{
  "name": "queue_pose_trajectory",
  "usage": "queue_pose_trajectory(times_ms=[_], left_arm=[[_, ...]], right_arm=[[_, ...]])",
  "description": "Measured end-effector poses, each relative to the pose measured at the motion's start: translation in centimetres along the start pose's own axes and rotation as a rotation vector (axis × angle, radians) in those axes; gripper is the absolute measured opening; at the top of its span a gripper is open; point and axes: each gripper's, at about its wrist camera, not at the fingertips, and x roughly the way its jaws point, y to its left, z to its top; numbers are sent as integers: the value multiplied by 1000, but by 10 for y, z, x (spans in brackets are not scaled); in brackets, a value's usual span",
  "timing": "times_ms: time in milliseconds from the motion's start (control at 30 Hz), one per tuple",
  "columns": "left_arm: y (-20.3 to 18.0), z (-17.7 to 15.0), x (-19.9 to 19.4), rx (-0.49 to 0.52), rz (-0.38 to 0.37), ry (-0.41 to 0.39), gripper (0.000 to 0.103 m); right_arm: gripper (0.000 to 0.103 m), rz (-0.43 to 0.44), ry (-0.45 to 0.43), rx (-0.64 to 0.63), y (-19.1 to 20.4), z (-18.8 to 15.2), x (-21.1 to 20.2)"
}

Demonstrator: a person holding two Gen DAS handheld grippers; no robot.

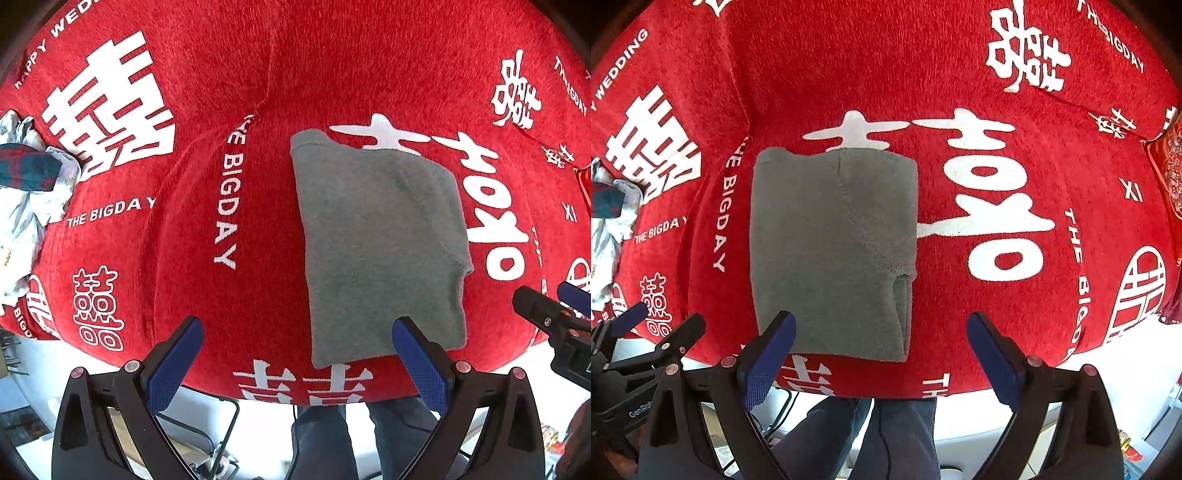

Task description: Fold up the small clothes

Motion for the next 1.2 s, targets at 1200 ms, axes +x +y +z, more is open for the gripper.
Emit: queue_pose_trajectory(times_ms=[1200], left_arm=[[1, 1, -2, -14, 0, -4, 102]], right_arm=[[95, -10, 3, -4, 0, -1, -1]])
